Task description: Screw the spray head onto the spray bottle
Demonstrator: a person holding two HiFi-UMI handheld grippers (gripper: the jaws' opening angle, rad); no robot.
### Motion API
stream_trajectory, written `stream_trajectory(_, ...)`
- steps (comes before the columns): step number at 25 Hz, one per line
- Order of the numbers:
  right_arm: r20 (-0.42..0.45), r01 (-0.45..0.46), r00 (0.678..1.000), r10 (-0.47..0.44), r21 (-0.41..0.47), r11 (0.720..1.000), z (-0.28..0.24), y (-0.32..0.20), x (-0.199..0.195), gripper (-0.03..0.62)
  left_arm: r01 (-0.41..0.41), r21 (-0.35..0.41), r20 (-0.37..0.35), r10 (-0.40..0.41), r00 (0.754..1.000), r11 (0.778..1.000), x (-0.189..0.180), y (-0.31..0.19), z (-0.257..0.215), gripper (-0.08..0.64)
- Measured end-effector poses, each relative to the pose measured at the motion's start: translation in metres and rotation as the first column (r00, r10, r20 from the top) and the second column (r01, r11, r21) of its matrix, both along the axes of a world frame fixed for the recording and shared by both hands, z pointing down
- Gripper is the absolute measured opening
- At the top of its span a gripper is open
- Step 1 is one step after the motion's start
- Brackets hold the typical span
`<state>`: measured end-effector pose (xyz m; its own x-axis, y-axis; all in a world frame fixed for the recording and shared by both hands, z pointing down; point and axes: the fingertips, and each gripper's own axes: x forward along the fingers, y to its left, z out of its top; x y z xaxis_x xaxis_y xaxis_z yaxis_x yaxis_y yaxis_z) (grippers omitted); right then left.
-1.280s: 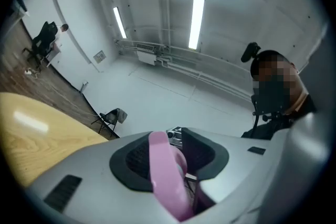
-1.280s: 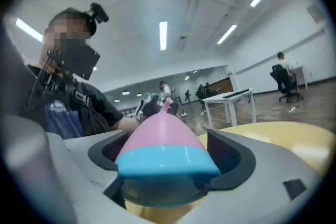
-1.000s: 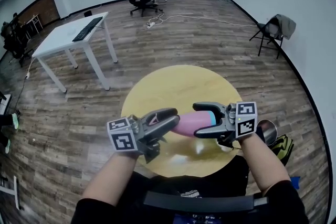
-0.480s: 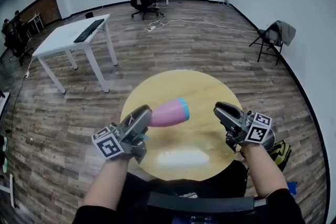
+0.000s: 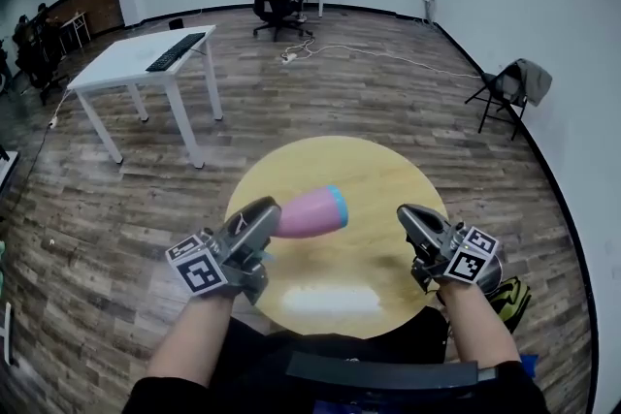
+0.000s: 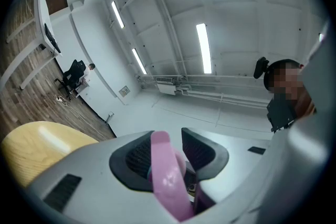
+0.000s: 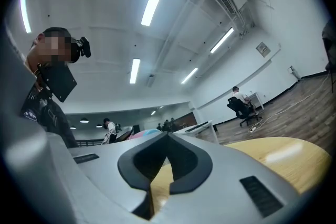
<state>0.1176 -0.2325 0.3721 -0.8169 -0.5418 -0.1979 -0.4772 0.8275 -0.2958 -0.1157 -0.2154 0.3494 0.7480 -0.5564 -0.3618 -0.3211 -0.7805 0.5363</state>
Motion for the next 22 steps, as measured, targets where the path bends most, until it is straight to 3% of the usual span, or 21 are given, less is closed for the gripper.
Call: stream_trajectory(22,-0.049,0.057,0.997,-0.056,0.009,0.998,0.008,0.012,-0.016,0.011,-0.037,0.017,0.025,0.036,0.999,0.999,0.015,0.010,-0.005,0.192)
